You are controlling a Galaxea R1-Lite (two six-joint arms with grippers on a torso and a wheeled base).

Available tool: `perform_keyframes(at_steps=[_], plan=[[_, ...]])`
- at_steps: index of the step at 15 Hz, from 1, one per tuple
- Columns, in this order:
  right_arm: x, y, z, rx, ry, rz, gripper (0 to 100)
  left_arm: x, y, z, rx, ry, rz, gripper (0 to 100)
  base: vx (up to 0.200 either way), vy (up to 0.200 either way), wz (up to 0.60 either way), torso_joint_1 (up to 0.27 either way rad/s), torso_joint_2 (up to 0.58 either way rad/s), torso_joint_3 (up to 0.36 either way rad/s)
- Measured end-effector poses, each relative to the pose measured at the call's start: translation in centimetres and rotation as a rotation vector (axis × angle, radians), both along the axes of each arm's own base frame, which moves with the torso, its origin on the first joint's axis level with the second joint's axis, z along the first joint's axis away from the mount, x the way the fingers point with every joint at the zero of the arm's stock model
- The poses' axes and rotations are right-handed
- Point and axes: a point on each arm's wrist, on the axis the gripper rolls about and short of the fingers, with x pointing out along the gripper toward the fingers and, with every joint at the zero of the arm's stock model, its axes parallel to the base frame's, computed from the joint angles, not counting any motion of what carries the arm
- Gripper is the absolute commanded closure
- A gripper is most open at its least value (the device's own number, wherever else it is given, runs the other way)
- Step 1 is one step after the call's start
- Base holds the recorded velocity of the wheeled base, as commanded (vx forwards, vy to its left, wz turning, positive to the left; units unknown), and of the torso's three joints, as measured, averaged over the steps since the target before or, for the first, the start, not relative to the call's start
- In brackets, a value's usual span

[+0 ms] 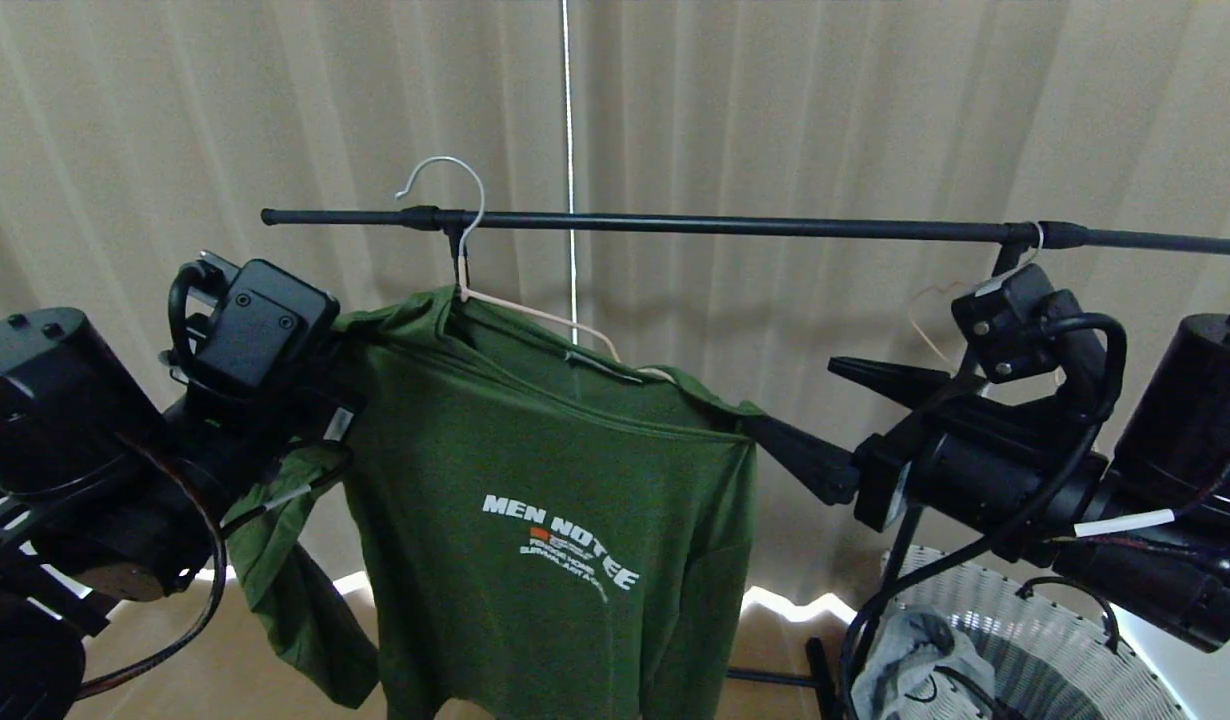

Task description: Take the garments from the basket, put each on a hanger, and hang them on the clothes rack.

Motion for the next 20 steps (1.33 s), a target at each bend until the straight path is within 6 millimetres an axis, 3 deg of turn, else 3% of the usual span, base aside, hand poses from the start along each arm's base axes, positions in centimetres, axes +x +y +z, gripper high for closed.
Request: perform_keyframes(at_steps=[7, 10, 14, 16, 20], plan=[[-0.8, 1.1, 0.4, -0.11, -0.092, 0.064, 0, 0.6, 0.4, -0.9, 0.009, 0.035, 0.039, 100, 0.0, 0.0, 0.0, 0.0, 0.0, 0.0], [-0.4, 1.3, 0.4, -0.158, -0.102, 0.06, 0, 0.8, 0.4, -1.1, 0.011, 0.042, 0.04, 100, 0.0, 0.0, 0.0, 0.0, 0.0, 0.0], [1.0, 2.0, 2.1, -0.232, -0.12, 0.057, 0, 1.0, -0.4, -1.3, -0.028, 0.046, 0.014, 100, 0.0, 0.0, 0.0, 0.0, 0.0, 0.0], [1.3, 2.2, 1.8, -0.28, -0.107, 0.063, 0, 1.3, -0.7, -1.0, -0.043, 0.034, 0.012, 100, 0.0, 0.0, 0.0, 0.0, 0.0, 0.0], [0.9, 1.6, 0.7, -0.319, -0.068, 0.062, 0, 2.0, 0.3, -0.2, -0.066, -0.004, 0.083, 100, 0.0, 0.0, 0.0, 0.0, 0.0, 0.0]])
